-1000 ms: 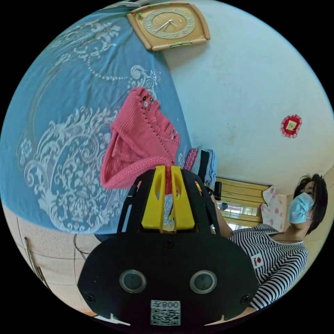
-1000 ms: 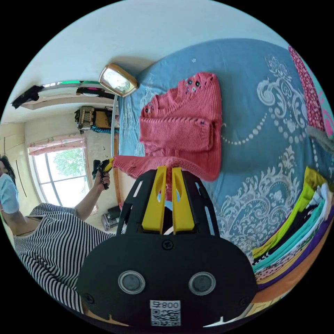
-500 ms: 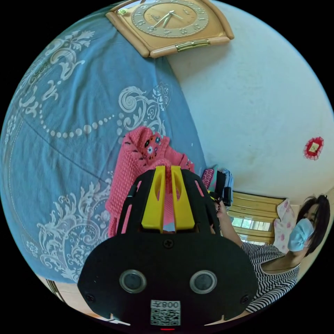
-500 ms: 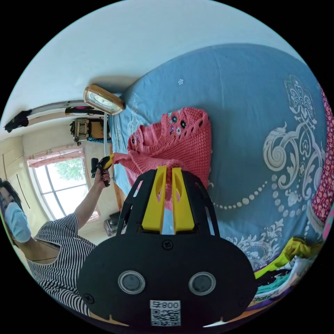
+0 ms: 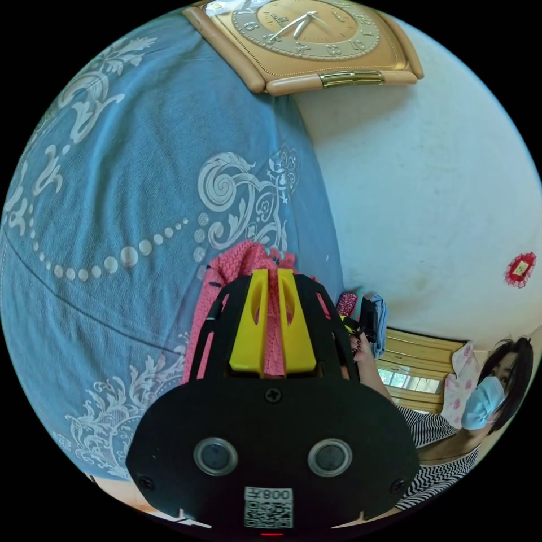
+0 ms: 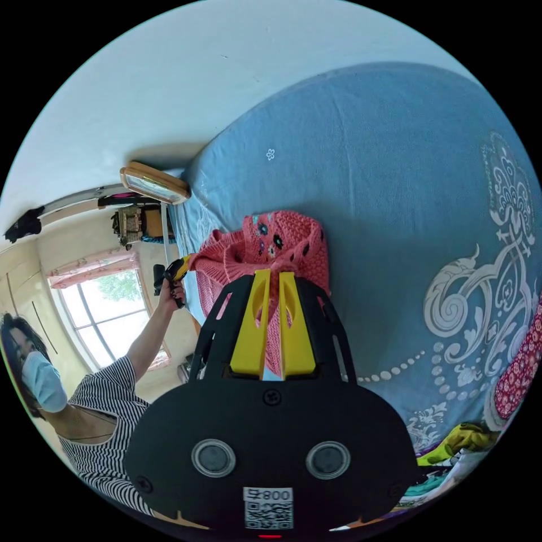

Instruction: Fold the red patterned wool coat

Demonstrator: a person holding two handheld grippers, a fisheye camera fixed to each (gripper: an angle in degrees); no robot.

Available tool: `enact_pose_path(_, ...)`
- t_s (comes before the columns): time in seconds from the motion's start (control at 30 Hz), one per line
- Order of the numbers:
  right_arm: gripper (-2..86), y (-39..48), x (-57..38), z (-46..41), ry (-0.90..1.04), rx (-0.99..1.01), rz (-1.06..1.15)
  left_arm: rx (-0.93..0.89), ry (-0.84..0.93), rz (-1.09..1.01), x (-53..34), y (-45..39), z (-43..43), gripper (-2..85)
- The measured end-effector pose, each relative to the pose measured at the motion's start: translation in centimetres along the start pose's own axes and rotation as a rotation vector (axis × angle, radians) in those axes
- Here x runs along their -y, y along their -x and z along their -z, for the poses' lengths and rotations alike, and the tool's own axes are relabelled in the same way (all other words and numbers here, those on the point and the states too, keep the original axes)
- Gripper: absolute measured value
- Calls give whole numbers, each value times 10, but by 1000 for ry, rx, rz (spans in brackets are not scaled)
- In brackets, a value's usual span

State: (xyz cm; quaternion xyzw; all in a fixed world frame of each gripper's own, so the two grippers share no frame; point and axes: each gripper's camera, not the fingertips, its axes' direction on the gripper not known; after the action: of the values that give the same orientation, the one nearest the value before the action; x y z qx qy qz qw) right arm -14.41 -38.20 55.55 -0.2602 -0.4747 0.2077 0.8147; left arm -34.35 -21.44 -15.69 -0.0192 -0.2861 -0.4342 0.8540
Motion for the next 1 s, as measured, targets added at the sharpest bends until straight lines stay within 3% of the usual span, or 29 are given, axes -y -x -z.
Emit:
enact_pose_path(0.63,23,14,48,-2,-86,169,-85,-66,-30,32,84,-52,-28,50)
enact_pose_path(1.0,6,55,39,8,-222,250,-46,-197,-167,-16,89,-90,-18,49)
